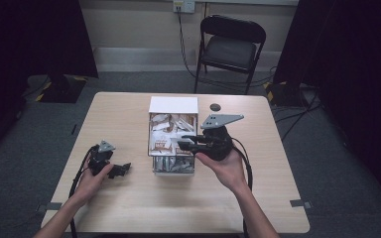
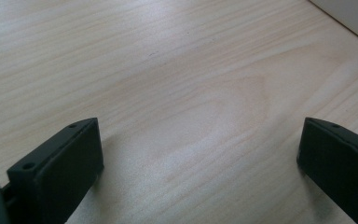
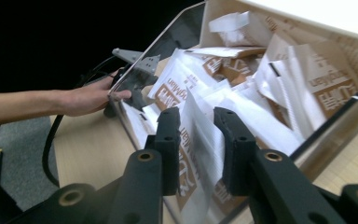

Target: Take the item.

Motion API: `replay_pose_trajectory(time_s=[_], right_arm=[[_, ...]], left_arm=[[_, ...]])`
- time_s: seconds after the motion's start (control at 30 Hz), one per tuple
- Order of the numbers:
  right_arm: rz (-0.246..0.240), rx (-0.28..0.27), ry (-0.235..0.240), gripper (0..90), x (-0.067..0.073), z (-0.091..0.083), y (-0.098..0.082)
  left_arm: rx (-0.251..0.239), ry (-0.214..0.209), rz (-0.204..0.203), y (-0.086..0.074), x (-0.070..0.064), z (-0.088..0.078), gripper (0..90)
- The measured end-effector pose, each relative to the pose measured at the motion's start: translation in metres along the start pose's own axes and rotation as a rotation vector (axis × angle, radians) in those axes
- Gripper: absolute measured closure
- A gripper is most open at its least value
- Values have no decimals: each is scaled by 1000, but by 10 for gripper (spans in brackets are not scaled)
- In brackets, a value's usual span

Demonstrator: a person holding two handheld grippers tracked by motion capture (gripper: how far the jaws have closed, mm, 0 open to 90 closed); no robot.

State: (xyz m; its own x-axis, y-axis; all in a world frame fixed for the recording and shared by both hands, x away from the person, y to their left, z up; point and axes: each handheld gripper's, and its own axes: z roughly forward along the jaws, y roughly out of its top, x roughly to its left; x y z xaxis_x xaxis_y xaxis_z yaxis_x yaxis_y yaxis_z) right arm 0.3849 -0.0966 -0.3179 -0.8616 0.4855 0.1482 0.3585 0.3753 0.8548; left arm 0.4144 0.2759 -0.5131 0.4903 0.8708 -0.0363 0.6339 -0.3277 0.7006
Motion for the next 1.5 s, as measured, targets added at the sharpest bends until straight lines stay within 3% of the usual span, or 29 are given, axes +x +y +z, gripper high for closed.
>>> replay_pose_trajectory(time_s=[0.17, 0.3, 0.7, 1.5], right_arm=[[5, -9, 36, 761, 3, 4, 0], [5, 21, 23, 780, 3, 9, -1], [4, 37, 35, 854, 4, 4, -4], [28, -56, 29, 896, 0, 4, -4]], left_arm=[[0, 0, 0, 0, 0, 0, 0], [0, 0, 0, 0, 0, 0, 0], [0, 0, 0, 0, 0, 0, 0], [0, 0, 0, 0, 0, 0, 0]])
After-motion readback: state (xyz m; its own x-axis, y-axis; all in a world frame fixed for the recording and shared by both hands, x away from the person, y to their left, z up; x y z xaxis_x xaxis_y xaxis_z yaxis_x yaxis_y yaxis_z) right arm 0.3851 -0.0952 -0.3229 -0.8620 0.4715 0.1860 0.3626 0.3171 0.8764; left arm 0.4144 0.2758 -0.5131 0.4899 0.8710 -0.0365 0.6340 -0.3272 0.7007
